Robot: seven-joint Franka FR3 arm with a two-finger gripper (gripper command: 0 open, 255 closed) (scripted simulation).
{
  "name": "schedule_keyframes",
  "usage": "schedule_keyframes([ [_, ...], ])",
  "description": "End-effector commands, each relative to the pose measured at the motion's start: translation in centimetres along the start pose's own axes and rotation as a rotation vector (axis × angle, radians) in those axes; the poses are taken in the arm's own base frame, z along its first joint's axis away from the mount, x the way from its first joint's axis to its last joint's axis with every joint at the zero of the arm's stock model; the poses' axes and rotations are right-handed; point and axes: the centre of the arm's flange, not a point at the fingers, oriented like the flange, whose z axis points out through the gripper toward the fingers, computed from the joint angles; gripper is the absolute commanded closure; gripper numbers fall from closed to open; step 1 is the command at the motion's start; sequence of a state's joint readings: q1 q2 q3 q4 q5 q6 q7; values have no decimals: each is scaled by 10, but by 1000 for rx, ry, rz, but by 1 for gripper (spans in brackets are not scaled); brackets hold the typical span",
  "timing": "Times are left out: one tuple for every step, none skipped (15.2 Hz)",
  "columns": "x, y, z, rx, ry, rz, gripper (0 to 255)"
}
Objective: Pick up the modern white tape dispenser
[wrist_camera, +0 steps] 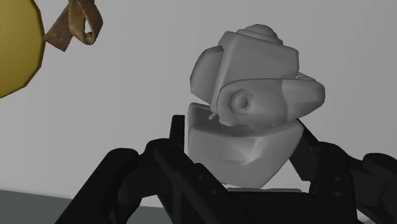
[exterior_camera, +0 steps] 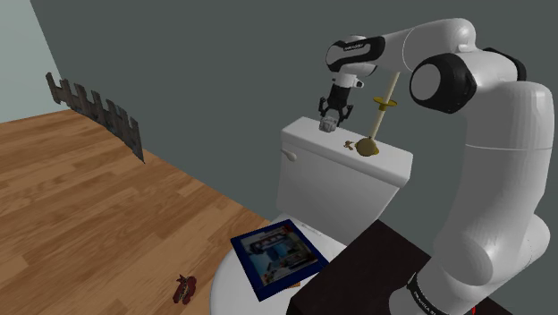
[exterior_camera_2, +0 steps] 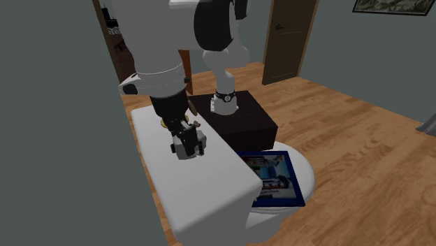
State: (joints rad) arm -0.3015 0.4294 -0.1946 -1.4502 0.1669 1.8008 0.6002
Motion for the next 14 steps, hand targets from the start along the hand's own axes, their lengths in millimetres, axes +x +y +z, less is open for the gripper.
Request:
schedule_keyframes([
  [-1,-1,-9,0,0,0,255],
  [-2,-1,-15,0,0,0,255],
  [-2,-1,-20,0,0,0,255],
  [-3,-1,-25,0,0,0,255],
  [-3,-2,-30,0,0,0,255],
  [-4,-2,-36,0,0,0,255],
  [-4,-2,-41,0,0,0,255],
  [-5,-2,-46,0,0,0,255],
  [-5,-2,-51,0,0,0,255],
  [-6,-2,-57,0,0,0,255],
  [-7,-2,-62,0,0,0,255],
  [-7,-2,-67,0,0,0,255],
  [-7,-2,-68,0,0,0,255],
  [-7,-2,-68,0,0,0,255],
])
